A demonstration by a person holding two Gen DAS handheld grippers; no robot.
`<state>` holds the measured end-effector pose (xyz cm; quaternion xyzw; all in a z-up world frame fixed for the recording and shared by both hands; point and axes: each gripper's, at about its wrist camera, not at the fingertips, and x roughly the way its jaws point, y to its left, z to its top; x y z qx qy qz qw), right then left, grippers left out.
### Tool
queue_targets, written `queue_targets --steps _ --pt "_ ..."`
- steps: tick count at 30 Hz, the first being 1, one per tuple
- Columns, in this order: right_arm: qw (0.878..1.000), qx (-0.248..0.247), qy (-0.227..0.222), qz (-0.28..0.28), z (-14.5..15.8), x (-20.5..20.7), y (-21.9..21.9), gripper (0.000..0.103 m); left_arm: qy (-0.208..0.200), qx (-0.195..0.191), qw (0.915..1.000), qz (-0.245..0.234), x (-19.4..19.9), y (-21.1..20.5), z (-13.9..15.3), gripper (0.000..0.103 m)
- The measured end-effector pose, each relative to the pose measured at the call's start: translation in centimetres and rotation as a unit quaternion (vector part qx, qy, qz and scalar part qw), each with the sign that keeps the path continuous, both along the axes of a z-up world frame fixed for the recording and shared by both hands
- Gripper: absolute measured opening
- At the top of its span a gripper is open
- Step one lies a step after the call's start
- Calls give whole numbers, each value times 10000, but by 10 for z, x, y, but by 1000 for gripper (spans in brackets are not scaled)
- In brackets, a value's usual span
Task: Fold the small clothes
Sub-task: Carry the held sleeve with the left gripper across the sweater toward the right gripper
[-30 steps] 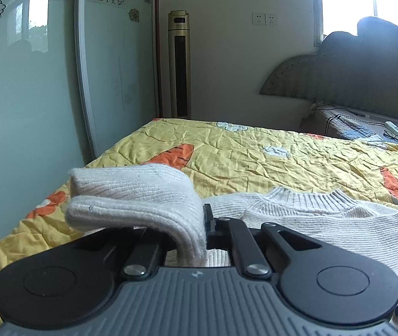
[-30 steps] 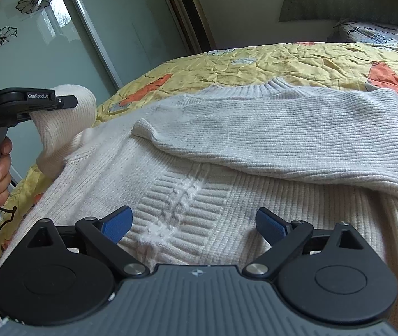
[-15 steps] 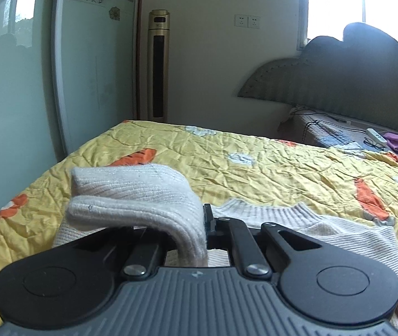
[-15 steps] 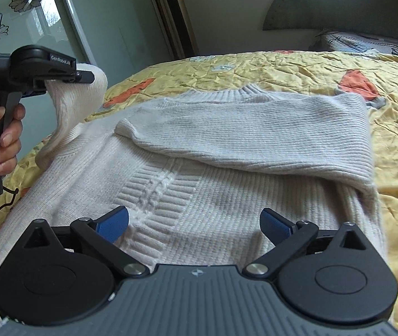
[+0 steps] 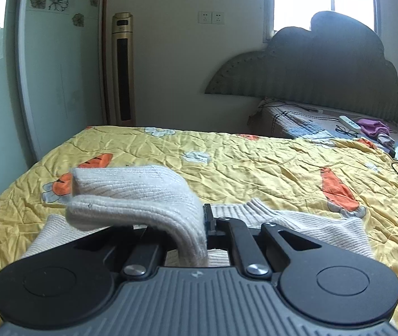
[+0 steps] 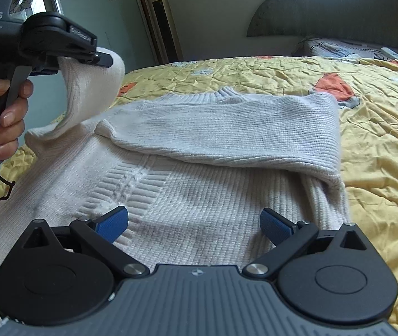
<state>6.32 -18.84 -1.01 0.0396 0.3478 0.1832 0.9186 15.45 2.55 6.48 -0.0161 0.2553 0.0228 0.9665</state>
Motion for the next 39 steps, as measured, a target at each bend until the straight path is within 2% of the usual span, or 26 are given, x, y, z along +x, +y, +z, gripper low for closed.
queue_targets --steps 15,25,39 --pt "9999 39 -54 -140 3 -13 -8 102 103 -100 9993 -339 21 -46 -4 7" --pt "9995 73 -23 -292 3 -18 -19 102 309 7 9985 -442 35 -67 -21 7" --pt "9993 153 2 -344 1 -20 -27 102 387 323 9953 -829 30 -103 -30 7"
